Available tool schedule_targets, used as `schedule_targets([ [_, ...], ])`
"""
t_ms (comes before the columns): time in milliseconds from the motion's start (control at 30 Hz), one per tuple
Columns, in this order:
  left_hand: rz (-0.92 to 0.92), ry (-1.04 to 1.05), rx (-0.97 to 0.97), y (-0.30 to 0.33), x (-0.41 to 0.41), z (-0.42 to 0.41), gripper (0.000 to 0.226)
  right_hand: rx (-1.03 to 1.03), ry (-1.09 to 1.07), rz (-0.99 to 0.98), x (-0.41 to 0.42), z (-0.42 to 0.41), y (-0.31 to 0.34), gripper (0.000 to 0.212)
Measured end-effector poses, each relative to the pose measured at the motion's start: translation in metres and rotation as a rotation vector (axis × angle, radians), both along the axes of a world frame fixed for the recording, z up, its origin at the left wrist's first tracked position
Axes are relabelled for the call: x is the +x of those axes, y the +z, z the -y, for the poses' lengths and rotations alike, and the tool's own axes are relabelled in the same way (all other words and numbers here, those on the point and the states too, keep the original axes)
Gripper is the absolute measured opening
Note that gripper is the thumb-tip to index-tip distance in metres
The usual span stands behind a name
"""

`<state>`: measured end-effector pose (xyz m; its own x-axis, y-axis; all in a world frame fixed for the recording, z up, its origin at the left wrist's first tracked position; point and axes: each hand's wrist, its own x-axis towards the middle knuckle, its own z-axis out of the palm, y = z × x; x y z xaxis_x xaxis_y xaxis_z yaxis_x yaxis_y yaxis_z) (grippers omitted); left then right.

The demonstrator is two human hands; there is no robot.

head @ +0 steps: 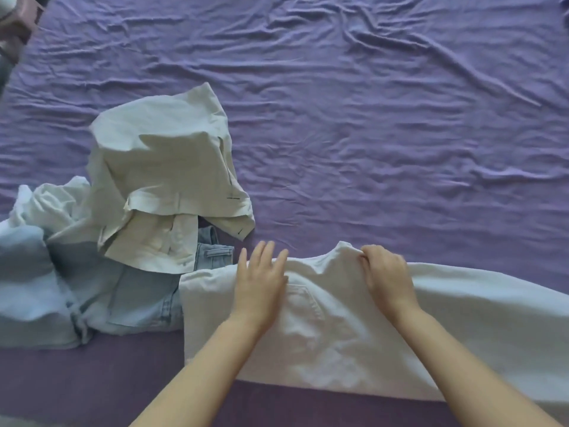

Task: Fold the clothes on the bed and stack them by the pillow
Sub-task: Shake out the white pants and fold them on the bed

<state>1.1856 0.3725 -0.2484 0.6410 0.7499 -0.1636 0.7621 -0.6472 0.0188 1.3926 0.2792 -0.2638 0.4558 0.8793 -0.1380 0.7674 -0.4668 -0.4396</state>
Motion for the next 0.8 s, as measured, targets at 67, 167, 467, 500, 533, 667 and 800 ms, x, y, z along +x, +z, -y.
schedule_targets([
  [67,0.153,-0.058,-0.045,-0.015,0.004,0.03,0.05,0.105,-0.062,0.048,0.0,-0.006,-0.004,0.014],
  [167,0.1,-0.153,-0.129,-0.037,0.003,0.056,0.06,0.178,-0.105,0.115,0.009,-0.019,-0.008,0.009],
  [467,0.026,-0.367,-0.158,-0.083,-0.014,0.016,0.075,0.039,0.309,0.275,-0.018,0.037,-0.043,0.053],
  [500,0.026,-0.372,-0.159,-0.085,-0.014,0.015,0.076,-0.038,0.352,0.275,-0.021,0.047,-0.051,0.055],
  [533,0.02,-0.377,-0.161,-0.087,-0.013,0.015,0.077,-0.124,0.375,0.278,-0.024,0.055,-0.056,0.057],
  [667,-0.009,-0.364,-0.167,-0.085,-0.01,0.015,0.077,-0.298,0.387,0.264,-0.024,0.058,-0.06,0.06],
  [800,-0.08,-0.318,-0.174,-0.064,0.0,0.024,0.076,-0.339,0.422,0.234,-0.018,0.055,-0.04,0.059],
])
